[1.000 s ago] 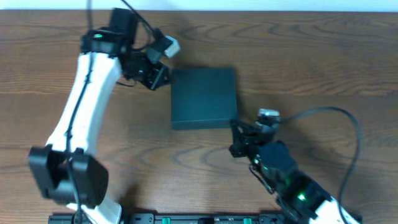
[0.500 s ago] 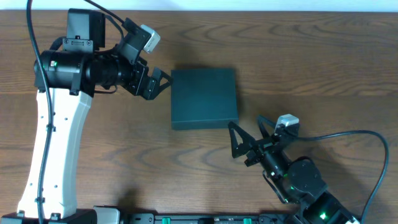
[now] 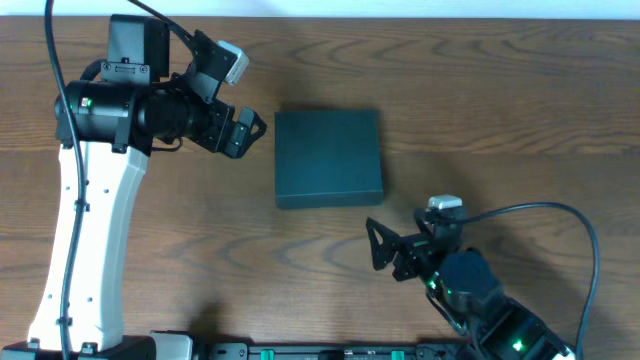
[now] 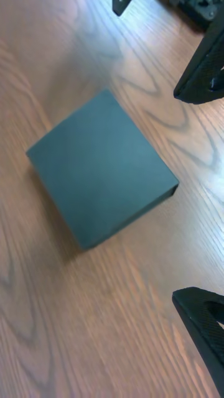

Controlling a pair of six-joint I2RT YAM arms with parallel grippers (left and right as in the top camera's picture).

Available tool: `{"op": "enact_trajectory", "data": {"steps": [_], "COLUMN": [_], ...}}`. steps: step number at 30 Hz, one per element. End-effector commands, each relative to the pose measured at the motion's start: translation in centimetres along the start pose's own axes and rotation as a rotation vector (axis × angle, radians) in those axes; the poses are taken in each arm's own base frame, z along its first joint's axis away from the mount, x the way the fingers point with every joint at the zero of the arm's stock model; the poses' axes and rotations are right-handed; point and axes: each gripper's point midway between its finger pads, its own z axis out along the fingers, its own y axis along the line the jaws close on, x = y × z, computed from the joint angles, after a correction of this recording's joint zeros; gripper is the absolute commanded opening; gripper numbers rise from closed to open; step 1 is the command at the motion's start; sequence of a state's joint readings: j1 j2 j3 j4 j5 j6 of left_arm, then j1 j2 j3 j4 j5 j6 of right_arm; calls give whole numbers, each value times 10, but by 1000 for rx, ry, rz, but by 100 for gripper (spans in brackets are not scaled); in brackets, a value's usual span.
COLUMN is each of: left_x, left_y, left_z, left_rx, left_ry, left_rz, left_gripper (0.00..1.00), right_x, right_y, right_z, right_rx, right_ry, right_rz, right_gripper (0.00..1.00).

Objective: Pack container

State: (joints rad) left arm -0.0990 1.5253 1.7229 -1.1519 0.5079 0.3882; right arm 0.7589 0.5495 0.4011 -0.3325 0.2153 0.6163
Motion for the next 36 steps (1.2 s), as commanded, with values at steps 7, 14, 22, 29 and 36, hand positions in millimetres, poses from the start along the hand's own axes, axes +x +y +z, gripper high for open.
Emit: {"op": "enact_trajectory", "data": {"steps": [7,14,22,29,36], "left_x": [1,9,86,145,190], "left_y": [6,16,26,18,18], "left_z": [-1,-41,-45,-24,5], "left_rx": [-36,-234,-437,-431,-432], "left_ry": [12,-66,-326,-491,-521], "left_rz": [-11,-142,-314,-357,-351], "left_gripper": [95,95,95,95,95], "right_x": [45,57,57,57,57], "right_y": [-30,-41,-41,-41,-41], "right_z": [-7,-12,-12,-12,-12], "right_rx": [121,160,160,161,161], "right_ry": [190,246,246,246,246], "right_rz": [-72,-87,-87,-87,-87], "right_gripper": [99,99,99,99,99]}}
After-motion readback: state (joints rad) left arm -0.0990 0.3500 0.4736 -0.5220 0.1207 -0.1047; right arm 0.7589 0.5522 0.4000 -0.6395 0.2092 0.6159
